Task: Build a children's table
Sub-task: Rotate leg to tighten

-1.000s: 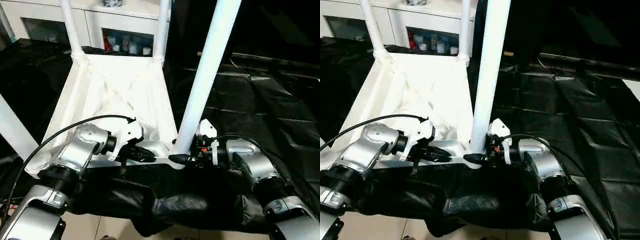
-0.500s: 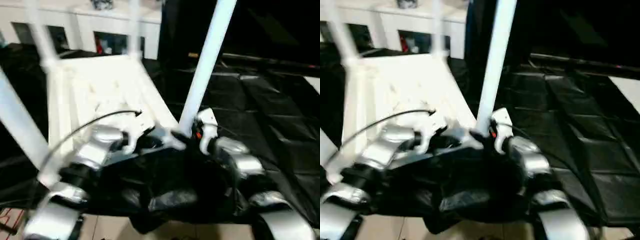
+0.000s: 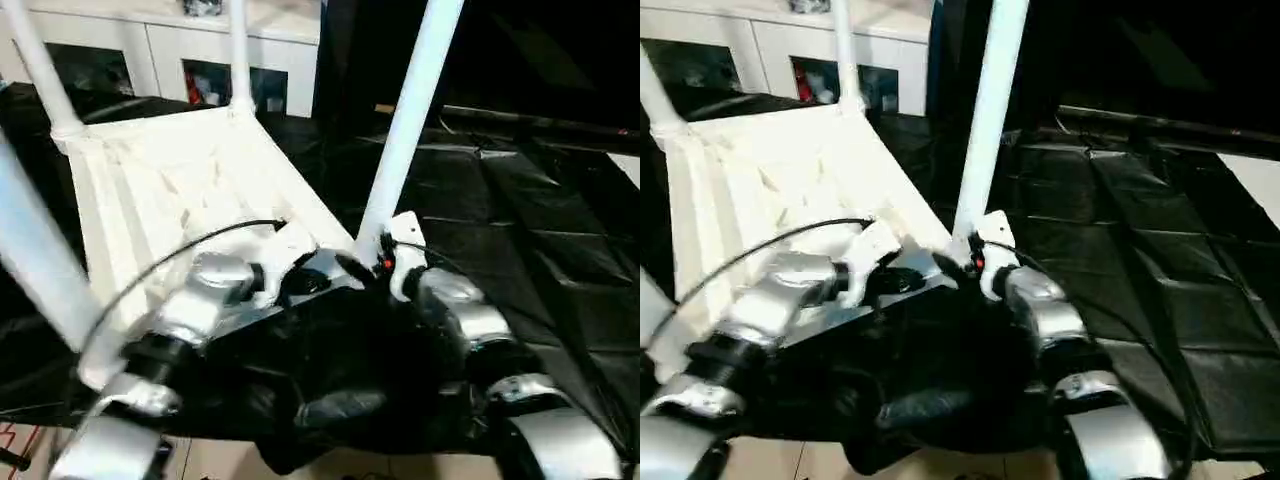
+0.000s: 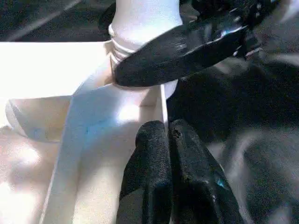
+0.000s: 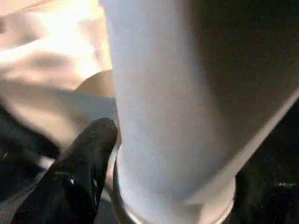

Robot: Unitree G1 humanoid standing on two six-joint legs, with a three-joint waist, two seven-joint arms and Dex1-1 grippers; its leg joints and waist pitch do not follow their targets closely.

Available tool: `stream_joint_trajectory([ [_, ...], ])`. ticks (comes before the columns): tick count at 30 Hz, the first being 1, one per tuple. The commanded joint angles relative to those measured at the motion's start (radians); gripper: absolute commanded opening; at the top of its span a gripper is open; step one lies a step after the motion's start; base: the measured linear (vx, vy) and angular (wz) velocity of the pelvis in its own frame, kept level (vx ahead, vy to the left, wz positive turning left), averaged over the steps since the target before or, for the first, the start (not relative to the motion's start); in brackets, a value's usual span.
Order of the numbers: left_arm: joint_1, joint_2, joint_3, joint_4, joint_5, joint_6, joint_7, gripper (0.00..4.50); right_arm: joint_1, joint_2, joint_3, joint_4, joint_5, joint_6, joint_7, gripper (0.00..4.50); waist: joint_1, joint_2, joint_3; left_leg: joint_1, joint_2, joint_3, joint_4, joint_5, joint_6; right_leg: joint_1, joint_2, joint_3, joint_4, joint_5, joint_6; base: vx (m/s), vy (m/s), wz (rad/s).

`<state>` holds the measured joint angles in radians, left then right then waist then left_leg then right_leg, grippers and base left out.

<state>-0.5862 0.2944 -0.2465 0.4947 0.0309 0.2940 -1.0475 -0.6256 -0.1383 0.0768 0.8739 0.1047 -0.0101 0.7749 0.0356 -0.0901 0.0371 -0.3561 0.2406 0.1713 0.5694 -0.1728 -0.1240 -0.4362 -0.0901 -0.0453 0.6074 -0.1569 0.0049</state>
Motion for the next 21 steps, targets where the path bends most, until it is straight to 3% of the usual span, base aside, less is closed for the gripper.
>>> stream_joint_trajectory([
  [1,0.011,-0.016,-0.087,-0.027,-0.027,-0.021,-0.126,0.0,0.013,-0.003,0.063,-0.061,0.025,0.029,0.179,3.51,0.005,0.006,-0.056,-0.004,-0.018,0.024,-0.057,-0.251,0.058,0.058,-0.016,0.022,-0.069,-0.233,-0.202,0.0,0.0,0.0],
  [4,0.009,0.02,-0.096,-0.021,-0.031,-0.036,-0.191,0.0,0.036,-0.05,0.089,-0.115,0.047,0.067,0.317,3.51,0.011,0.006,-0.054,0.003,-0.016,0.027,-0.056,-0.249,0.065,0.055,-0.014,0.023,-0.067,-0.2,-0.223,0.0,0.0,0.0],
  [5,0.009,0.026,-0.098,-0.02,-0.032,-0.042,-0.204,0.0,0.038,-0.058,0.092,-0.122,0.053,0.077,0.344,3.51,0.014,0.007,-0.055,0.001,-0.016,0.025,-0.057,-0.253,0.068,0.06,-0.014,0.022,-0.065,-0.201,-0.225,0.0,0.0,0.0],
  [9,-0.004,0.07,-0.112,0.003,-0.045,-0.052,-0.309,0.0,0.064,-0.111,0.14,-0.193,0.081,0.153,0.505,3.51,0.026,0.007,-0.052,0.003,-0.016,0.025,-0.06,-0.269,0.057,0.058,-0.017,0.023,-0.069,-0.241,-0.214,0.0,0.0,0.0],
  [10,-0.009,0.073,-0.111,0.011,-0.044,-0.057,-0.316,0.0,0.068,-0.116,0.148,-0.202,0.077,0.16,0.521,3.25,0.027,0.008,-0.052,0.003,-0.015,0.023,-0.06,-0.27,0.05,0.058,-0.019,0.023,-0.068,-0.25,-0.21,0.0,0.0,0.0],
  [15,-0.03,0.073,-0.104,0.044,-0.025,-0.079,-0.305,0.0,0.073,-0.111,0.151,-0.204,0.063,0.164,0.526,2.81,0.03,0.006,-0.053,0.001,-0.016,0.021,-0.062,-0.282,0.023,0.058,-0.022,0.023,-0.073,-0.309,-0.184,0.0,0.0,0.0],
  [21,-0.04,0.064,-0.095,0.068,-0.02,-0.089,-0.289,0.0,0.084,-0.11,0.146,-0.248,0.081,0.214,0.534,2.68,0.035,0.006,-0.054,0.0,-0.017,0.021,-0.061,-0.262,0.023,0.058,-0.021,0.024,-0.07,-0.297,-0.178,0.0,0.0,0.0],
])
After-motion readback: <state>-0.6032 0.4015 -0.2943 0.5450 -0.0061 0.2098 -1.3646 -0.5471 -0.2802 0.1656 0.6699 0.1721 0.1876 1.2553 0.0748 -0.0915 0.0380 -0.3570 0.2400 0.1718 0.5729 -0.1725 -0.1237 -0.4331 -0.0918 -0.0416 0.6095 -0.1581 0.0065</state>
